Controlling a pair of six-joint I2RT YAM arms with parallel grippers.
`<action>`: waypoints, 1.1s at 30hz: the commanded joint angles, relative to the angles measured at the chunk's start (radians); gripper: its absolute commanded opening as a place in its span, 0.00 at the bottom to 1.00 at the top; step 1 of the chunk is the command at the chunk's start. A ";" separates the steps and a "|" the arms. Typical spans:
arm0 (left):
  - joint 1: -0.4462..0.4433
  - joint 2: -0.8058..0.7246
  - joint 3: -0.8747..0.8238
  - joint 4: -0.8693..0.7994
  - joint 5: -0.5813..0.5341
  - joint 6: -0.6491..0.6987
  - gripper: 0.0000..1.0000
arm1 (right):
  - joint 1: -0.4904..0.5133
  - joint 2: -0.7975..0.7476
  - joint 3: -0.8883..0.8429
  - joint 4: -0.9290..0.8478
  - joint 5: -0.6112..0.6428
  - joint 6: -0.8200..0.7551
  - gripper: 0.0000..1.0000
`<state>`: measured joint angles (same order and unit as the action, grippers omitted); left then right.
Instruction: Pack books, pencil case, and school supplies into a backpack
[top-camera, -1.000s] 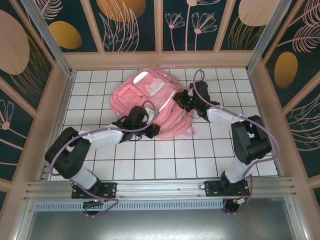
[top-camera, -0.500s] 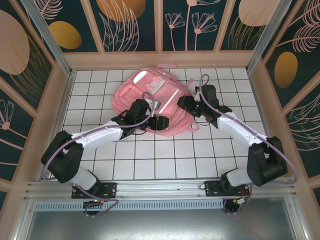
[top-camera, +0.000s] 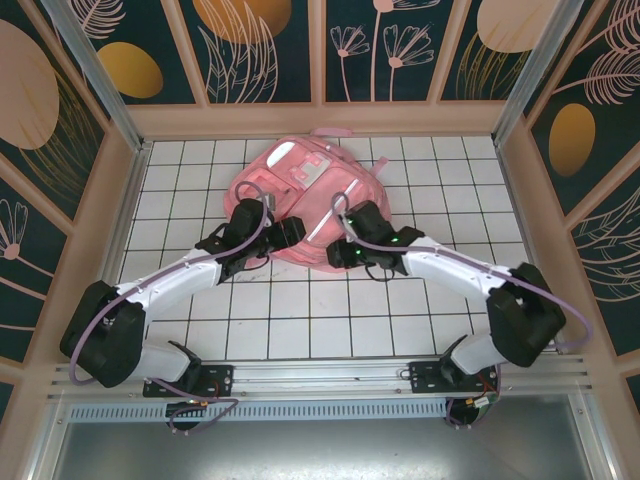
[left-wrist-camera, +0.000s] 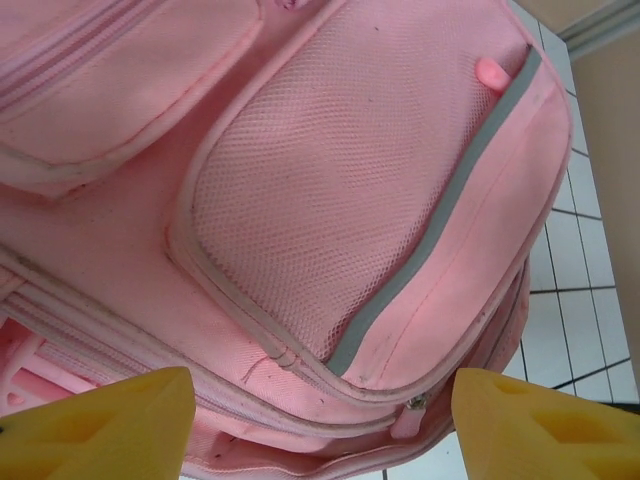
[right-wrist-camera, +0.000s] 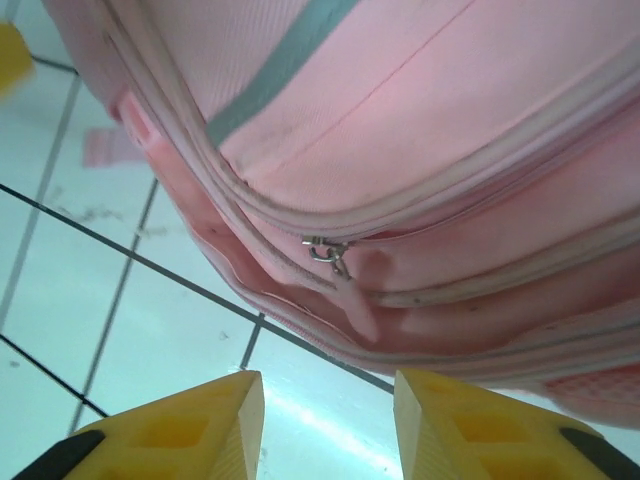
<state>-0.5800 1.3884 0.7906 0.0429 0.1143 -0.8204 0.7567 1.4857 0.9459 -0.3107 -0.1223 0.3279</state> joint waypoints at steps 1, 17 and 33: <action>0.009 -0.015 -0.017 0.023 -0.043 -0.071 0.69 | 0.023 0.057 0.050 -0.026 0.067 -0.050 0.38; 0.012 0.001 -0.030 0.044 -0.033 -0.092 0.69 | 0.044 0.197 0.127 0.007 0.164 -0.058 0.31; 0.011 0.101 -0.112 0.382 0.019 -0.364 0.48 | 0.049 0.182 0.126 0.040 0.179 -0.076 0.00</action>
<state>-0.5739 1.4696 0.6952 0.3042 0.1303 -1.1072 0.8005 1.6897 1.0470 -0.2882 0.0193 0.2600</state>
